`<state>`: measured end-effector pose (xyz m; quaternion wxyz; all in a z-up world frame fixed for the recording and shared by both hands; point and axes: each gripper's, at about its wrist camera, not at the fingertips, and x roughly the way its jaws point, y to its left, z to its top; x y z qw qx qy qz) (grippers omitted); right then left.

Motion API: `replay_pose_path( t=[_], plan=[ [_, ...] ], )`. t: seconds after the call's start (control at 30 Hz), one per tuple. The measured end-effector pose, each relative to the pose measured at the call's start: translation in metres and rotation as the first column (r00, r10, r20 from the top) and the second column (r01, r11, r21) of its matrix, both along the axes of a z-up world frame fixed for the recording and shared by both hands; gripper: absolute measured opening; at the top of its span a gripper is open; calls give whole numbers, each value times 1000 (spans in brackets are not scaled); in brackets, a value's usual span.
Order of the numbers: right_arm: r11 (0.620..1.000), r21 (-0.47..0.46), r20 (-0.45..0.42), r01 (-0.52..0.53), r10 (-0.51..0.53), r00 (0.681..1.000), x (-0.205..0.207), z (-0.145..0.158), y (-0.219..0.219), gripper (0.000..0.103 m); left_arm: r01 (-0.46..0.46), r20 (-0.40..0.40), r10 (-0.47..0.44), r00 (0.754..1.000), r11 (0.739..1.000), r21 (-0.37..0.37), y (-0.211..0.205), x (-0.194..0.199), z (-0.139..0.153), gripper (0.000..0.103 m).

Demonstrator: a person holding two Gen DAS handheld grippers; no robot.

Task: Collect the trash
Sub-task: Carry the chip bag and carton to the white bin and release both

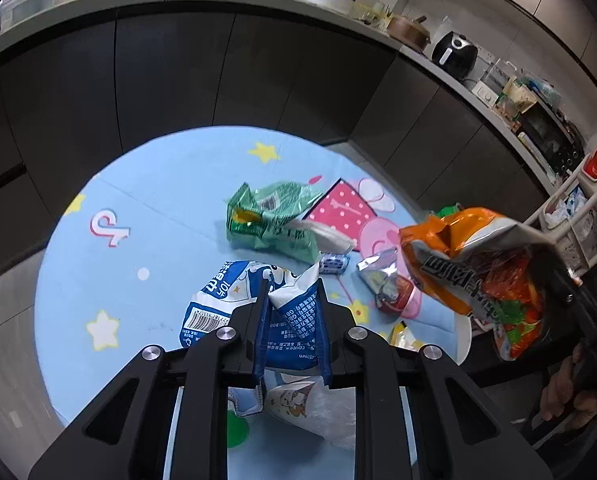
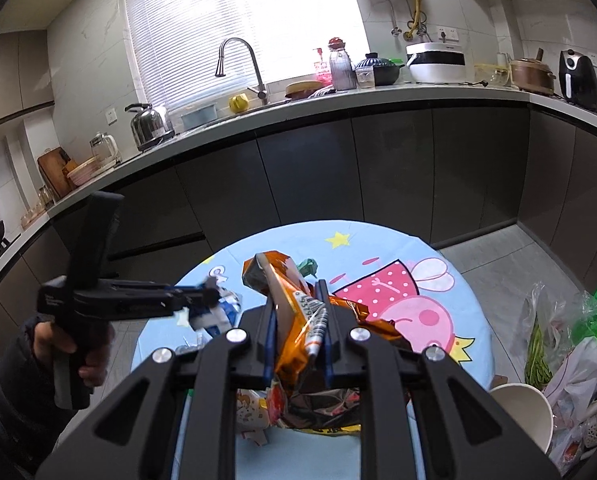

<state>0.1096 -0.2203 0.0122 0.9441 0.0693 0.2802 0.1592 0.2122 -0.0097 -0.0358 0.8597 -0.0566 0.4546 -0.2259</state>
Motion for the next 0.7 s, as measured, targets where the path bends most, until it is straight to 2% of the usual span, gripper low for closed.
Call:
replay_pose_path(
  t=[0.17, 0.37, 0.53, 0.7],
  plan=[
    [999, 20, 47, 45, -46, 998, -21, 16, -18, 18, 35, 82, -28, 996, 995, -94, -6, -23, 51, 18],
    [986, 29, 71, 161, -163, 984, -57, 22, -63, 18, 182, 149, -160, 976, 972, -148, -57, -55, 85, 18],
    [954, 48, 32, 296, -298, 954, -88, 5, -119, 18, 320, 162, -294, 942, 932, -170, -124, -71, 86, 18],
    [904, 58, -61, 423, -420, 905, -110, -36, -175, 20, 433, 140, -413, 900, 882, -184, -194, -79, 69, 18]
  ],
)
